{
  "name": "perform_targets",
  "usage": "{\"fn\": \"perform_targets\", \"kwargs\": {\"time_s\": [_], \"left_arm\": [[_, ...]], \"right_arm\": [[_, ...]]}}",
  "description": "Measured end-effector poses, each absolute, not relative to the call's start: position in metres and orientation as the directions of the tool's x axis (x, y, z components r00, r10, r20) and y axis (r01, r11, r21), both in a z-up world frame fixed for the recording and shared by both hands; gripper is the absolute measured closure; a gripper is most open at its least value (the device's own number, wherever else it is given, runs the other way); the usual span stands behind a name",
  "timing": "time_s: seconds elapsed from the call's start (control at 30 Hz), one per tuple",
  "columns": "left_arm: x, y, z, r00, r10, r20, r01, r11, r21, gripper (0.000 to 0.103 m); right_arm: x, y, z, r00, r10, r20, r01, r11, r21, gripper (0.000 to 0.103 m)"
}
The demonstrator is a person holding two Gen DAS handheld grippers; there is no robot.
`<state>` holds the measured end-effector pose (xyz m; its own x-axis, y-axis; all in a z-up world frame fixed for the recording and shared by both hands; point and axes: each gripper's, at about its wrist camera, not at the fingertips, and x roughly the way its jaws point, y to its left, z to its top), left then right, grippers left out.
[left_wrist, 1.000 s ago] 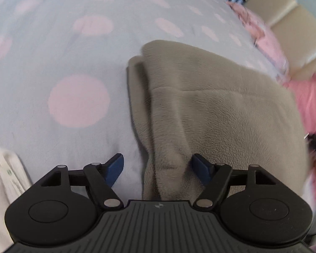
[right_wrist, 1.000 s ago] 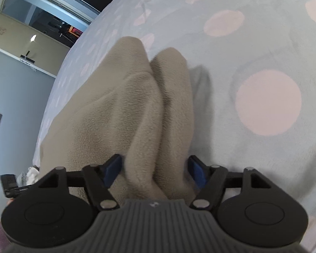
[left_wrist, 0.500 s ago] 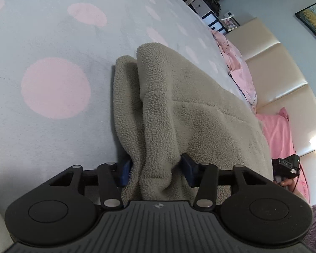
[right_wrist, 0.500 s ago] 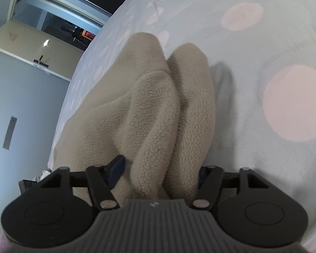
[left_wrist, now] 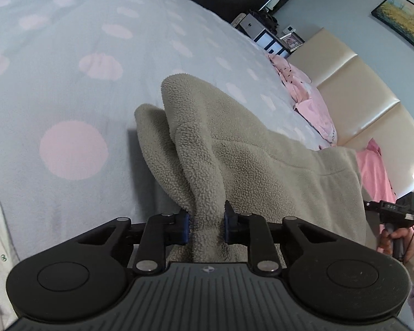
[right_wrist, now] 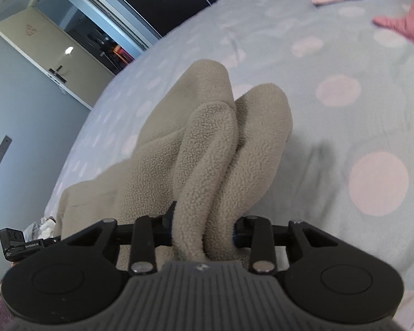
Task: Fold clothes
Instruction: 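Lift the hoodie end with both tools and fold it over the rest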
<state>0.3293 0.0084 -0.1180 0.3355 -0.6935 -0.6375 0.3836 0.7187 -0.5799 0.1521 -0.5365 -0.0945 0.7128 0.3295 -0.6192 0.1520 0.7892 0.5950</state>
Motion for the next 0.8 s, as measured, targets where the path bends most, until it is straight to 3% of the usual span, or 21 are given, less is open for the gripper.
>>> {"fn": "perform_targets", "kwargs": {"time_s": [0.4, 0.8], "left_arm": [[0.291, -0.033, -0.045, 0.410, -0.702, -0.582, 0.453, 0.711, -0.538, 0.086], [0.311, -0.201, -0.017, 0.365, -0.783, -0.504, 0.545, 0.619, -0.566, 0.086]], "right_arm": [[0.109, -0.558, -0.036, 0.797, 0.283, -0.533, 0.113, 0.798, 0.592, 0.071], [0.087, -0.690, 0.038, 0.839, 0.126, -0.529, 0.174, 0.859, 0.481, 0.071]]}}
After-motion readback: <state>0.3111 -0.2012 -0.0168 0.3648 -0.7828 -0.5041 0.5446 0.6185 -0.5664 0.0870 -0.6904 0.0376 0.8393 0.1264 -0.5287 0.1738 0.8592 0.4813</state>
